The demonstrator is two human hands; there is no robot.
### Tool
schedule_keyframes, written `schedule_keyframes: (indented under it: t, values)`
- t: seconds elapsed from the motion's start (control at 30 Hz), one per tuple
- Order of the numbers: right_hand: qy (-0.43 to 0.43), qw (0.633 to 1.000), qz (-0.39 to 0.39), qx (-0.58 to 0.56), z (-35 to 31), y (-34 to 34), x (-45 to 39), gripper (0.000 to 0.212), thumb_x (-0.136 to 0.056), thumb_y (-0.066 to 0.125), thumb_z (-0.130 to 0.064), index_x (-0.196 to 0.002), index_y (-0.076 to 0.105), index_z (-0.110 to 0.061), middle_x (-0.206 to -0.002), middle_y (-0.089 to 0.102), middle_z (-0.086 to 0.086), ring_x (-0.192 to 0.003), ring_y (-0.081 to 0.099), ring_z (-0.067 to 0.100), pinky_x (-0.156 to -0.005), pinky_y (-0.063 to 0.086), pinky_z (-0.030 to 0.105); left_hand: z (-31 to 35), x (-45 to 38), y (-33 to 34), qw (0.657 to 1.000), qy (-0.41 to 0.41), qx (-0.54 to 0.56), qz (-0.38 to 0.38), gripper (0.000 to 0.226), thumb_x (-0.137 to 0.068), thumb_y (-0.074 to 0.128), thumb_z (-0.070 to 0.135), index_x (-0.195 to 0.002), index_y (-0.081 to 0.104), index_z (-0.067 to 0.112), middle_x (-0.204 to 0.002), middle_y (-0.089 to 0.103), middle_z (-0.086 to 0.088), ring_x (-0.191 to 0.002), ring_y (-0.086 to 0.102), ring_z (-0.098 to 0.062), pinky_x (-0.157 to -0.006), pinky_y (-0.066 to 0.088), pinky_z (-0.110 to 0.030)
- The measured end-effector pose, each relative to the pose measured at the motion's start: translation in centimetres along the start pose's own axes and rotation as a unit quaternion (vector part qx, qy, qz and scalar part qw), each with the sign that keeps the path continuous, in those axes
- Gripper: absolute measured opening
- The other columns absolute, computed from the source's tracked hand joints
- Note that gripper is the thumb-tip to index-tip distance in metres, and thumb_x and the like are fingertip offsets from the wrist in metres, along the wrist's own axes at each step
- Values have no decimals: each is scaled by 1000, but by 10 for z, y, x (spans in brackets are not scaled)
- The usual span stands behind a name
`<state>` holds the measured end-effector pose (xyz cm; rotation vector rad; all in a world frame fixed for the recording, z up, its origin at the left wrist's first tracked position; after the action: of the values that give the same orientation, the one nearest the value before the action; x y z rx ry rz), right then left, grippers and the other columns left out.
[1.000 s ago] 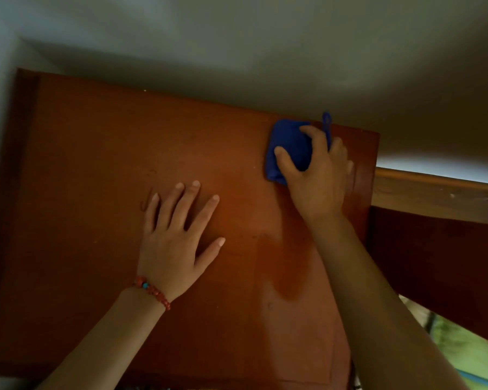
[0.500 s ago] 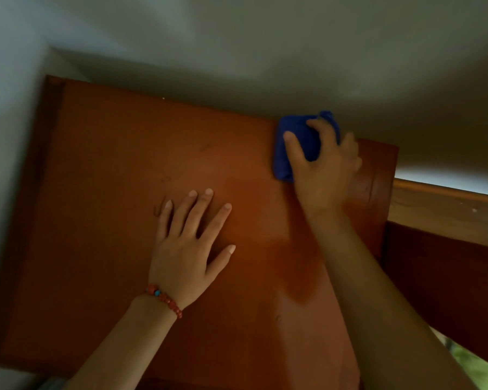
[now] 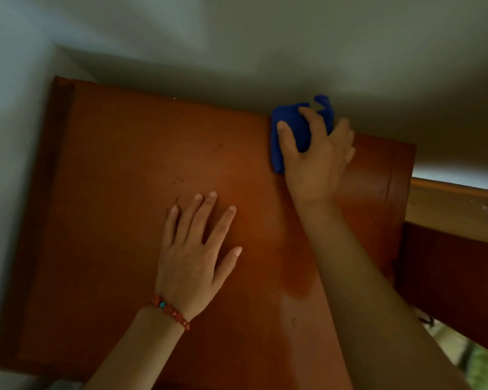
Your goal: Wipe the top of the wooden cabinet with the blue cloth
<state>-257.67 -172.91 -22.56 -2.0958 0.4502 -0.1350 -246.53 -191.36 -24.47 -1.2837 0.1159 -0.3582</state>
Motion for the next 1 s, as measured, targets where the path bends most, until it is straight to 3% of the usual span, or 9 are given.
schedule_keyframes:
  t: [0.17,0.27,0.43,0.6,0.67,0.83,0.9,1.0]
  values:
    - [-123,989,-84,-2,-23,8,59,45,-80,54,-48,-112,60,-17,-101,54,19,-92,43,30,-79,29,34,-28,20,0,1000,-15,-24,-13,55,-91,31,49,-137,34,20,-142,36,-17,-132,27,-32,-107,17,-51]
    - [-164,980,-113,12,-29,11,49,44,-79,53,-47,-108,62,-15,-96,55,21,-89,50,37,-78,33,38,-35,28,1,1000,-15,-20,-15,55,-90,31,49,-138,34,21,-144,34,-16,-132,27,-32,-106,19,-54]
    - [-135,988,-73,11,-27,14,-1,48,-80,52,-50,-114,60,-18,-101,53,21,-97,48,37,-82,34,37,-34,27,1,1000,2,-17,1,55,-89,35,49,-137,36,21,-143,36,-16,-131,28,-33,-107,17,-52]
    - [-143,982,-126,6,-15,3,105,45,-80,54,-47,-113,59,-17,-101,54,20,-92,43,29,-79,36,39,-34,28,0,1000,-2,-10,-4,56,-88,37,48,-137,36,20,-143,35,-17,-132,27,-33,-106,18,-52]
    - [-155,979,-133,7,-16,3,105,44,-79,54,-46,-109,61,-15,-97,56,21,-89,47,32,-77,37,41,-34,29,0,1000,1,-12,-4,57,-87,37,48,-137,36,20,-143,35,-17,-132,27,-33,-106,19,-52]
    - [-78,997,-17,14,-15,1,36,47,-77,56,-49,-111,62,-17,-98,54,21,-94,50,37,-84,34,36,-36,31,2,1000,22,-18,-4,57,-88,37,48,-138,35,20,-145,33,-16,-133,26,-32,-107,16,-50]
    - [-76,997,-8,5,-12,-3,60,48,-78,57,-48,-113,61,-16,-100,54,21,-94,49,34,-83,36,37,-36,33,3,1000,26,-17,-4,56,-89,37,47,-138,36,20,-145,33,-17,-133,26,-33,-107,15,-51]
    - [-94,994,-59,-2,-9,-8,142,46,-79,56,-47,-114,60,-16,-100,53,20,-91,43,26,-79,37,37,-32,44,0,999,30,-13,1,56,-88,37,47,-137,36,19,-144,34,-18,-132,27,-33,-106,16,-52]
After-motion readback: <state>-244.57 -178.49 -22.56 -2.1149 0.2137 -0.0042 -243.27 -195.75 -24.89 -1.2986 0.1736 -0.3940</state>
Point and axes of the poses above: each hand's wrist, its own x-axis away from the middle knuckle, its own y-axis out of the palm, z = x × y, the point moved 10 cm from there along -x, towards the middle knuckle
